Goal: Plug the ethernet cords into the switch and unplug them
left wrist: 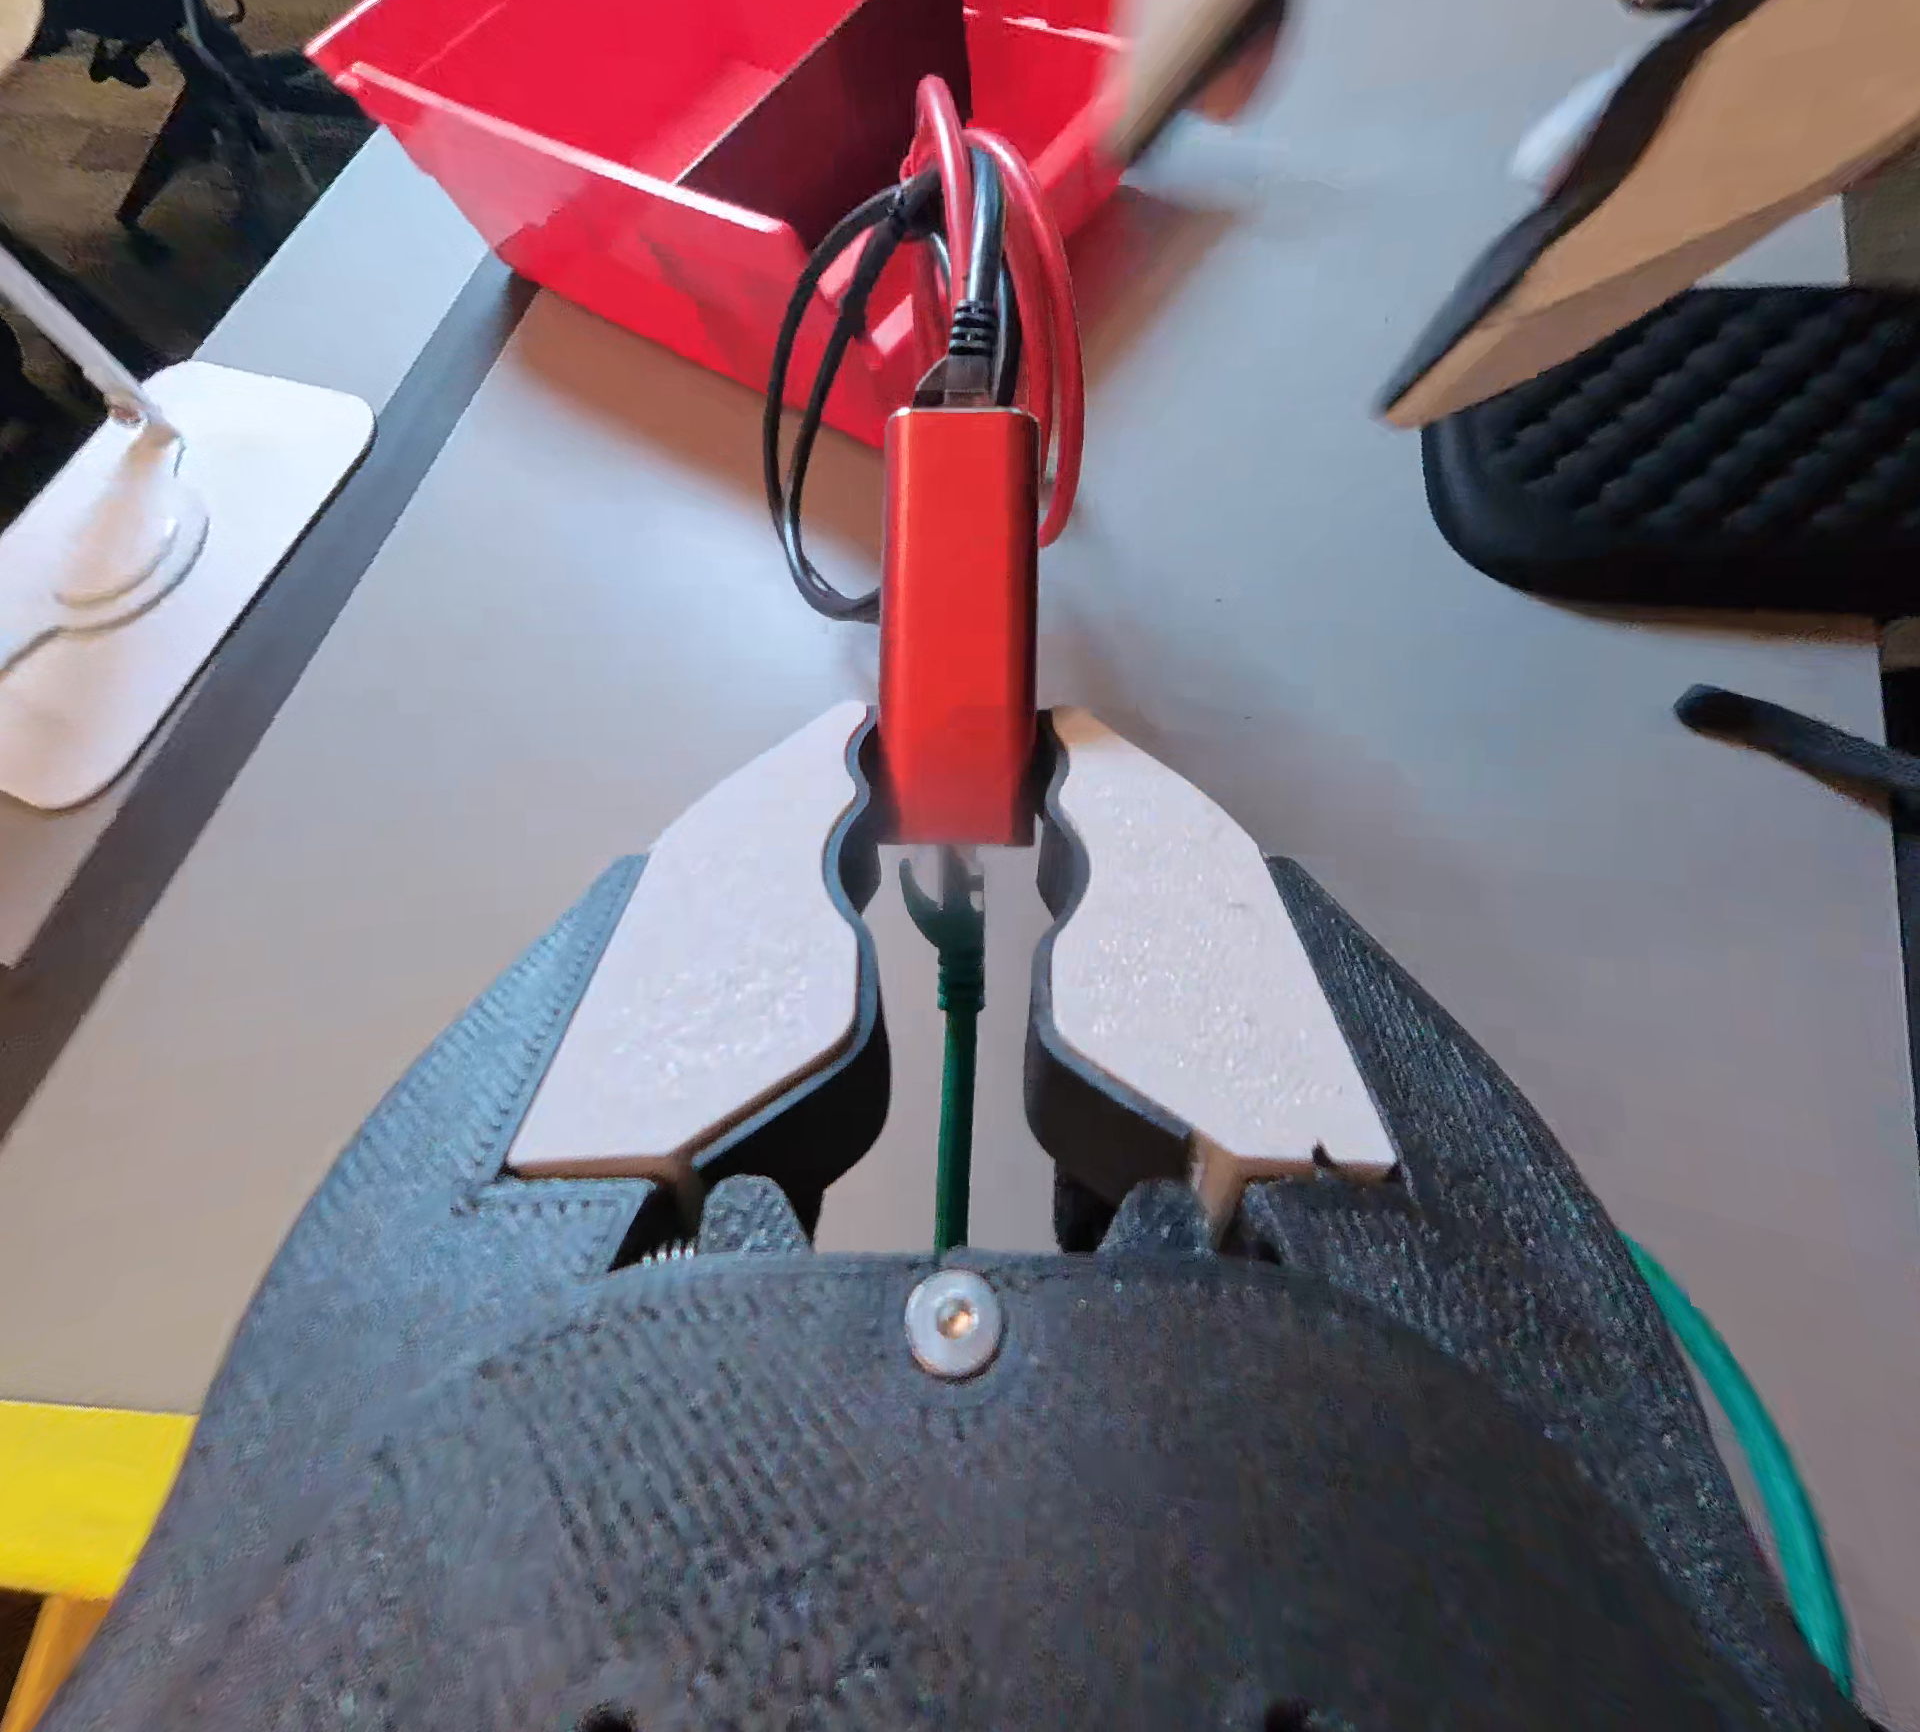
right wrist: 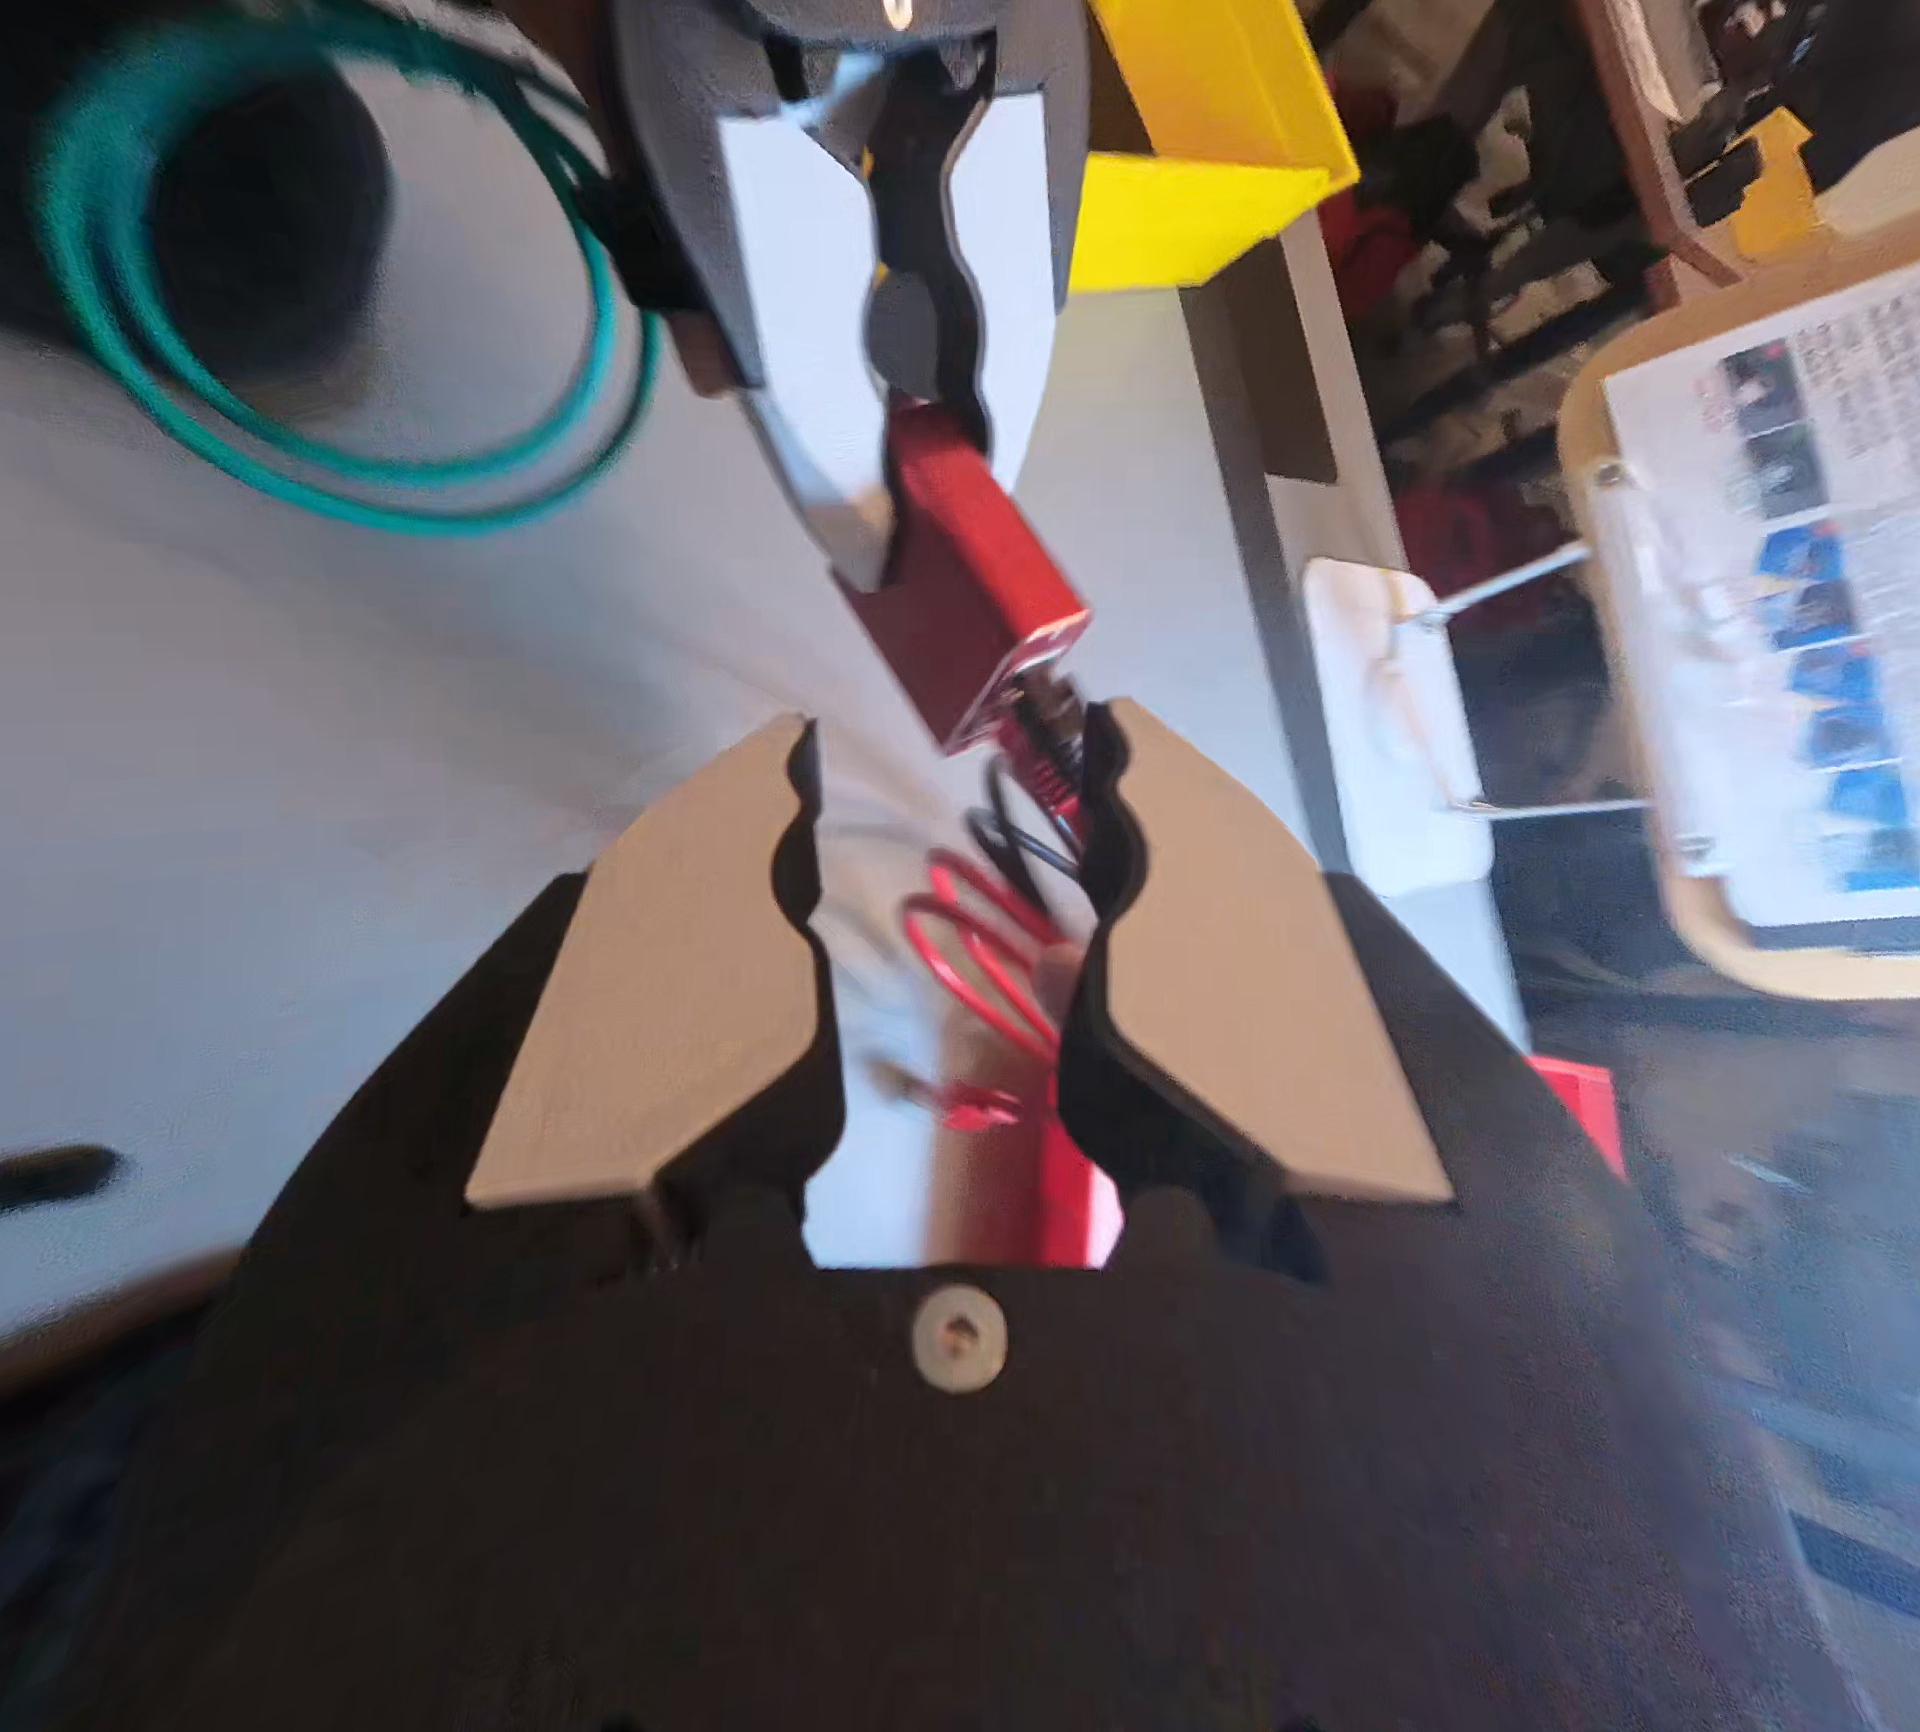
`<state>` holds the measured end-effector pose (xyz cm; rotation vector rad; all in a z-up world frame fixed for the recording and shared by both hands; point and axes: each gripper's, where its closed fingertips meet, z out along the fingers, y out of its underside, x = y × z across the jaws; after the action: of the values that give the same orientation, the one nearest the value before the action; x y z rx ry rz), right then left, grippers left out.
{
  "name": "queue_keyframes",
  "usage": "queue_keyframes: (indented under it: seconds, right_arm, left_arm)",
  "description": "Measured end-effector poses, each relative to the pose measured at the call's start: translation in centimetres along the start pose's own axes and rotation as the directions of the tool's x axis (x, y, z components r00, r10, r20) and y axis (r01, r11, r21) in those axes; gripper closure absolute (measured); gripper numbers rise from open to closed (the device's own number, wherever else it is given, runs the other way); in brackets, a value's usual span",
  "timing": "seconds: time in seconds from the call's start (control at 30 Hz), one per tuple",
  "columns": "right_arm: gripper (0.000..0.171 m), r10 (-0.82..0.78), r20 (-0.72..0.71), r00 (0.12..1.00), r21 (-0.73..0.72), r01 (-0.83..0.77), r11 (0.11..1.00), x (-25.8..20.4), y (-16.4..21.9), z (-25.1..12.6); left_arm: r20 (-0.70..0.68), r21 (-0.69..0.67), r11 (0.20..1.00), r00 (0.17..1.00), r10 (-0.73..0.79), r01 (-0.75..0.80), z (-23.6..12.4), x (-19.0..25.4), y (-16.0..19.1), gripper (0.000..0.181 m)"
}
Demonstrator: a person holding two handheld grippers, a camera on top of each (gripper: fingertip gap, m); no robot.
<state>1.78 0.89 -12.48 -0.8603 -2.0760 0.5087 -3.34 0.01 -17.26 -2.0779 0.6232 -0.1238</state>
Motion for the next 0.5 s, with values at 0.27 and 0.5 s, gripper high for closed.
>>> queue_keyframes:
  seconds: [0.27,0.5]
  right_arm:
    - [0.144,-0.201,0.251,0.947,-0.153,0.244,0.958,0.3,0.2,2.3]
    - [0.145,0.104,0.224,0.969,0.542,-0.212,0.813,5.0,-5.0,-6.0]
  left_arm:
    - [0.046,0.131,0.972,0.981,0.19,-0.195,-2.6,2.4,-5.0,0.153]
    - [-0.264,0.803,0.506,0.949,-0.171,0.315,-21.5,-6.5,-8.1,0.159]
